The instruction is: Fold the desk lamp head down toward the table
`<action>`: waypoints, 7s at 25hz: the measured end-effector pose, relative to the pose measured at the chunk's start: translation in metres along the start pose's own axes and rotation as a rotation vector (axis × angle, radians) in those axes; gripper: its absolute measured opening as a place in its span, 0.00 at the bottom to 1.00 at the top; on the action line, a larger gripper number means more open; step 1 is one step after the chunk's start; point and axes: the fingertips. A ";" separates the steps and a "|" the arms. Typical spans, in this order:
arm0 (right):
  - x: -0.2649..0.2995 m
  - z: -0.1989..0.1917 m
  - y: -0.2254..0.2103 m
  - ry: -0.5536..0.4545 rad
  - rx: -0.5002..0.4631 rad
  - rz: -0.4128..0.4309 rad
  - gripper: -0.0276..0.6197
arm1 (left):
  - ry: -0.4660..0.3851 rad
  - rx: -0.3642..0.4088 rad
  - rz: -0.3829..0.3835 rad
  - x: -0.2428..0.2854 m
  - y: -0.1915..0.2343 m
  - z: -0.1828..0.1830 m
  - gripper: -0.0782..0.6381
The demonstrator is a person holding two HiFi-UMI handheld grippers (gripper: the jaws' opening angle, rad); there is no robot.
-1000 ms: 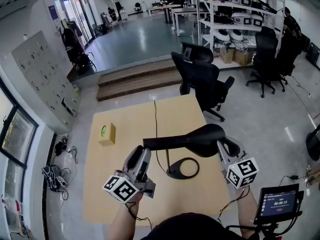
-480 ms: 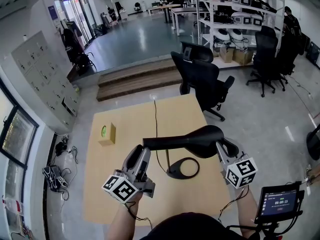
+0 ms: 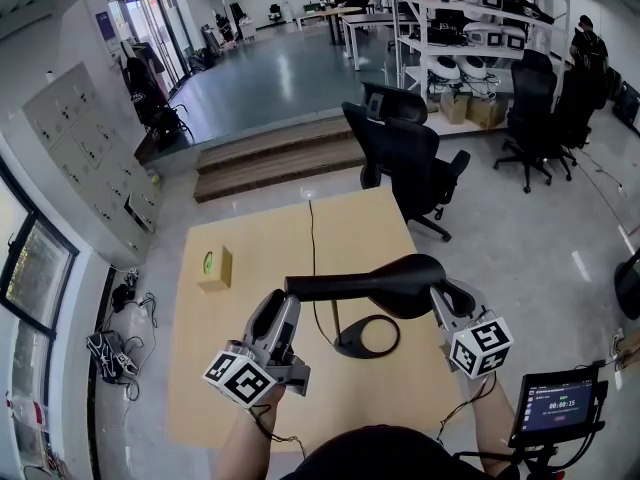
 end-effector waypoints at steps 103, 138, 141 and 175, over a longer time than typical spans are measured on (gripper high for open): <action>0.018 -0.021 0.016 0.029 0.173 0.084 0.17 | -0.041 0.071 -0.112 0.002 -0.017 -0.001 0.35; 0.024 -0.039 0.024 0.046 0.227 0.110 0.17 | -0.044 0.079 -0.113 0.006 -0.022 0.002 0.35; 0.025 -0.040 0.025 0.052 0.231 0.114 0.17 | -0.044 0.079 -0.113 0.007 -0.023 0.003 0.35; 0.031 -0.059 0.046 0.097 0.272 0.148 0.17 | -0.047 0.077 -0.128 0.008 -0.035 0.014 0.35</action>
Point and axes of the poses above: the fingertips, and each gripper's own axes: x forward along the fingers, y to its left, z out of its top, and after that the axes turned 4 degrees about y, right-handed
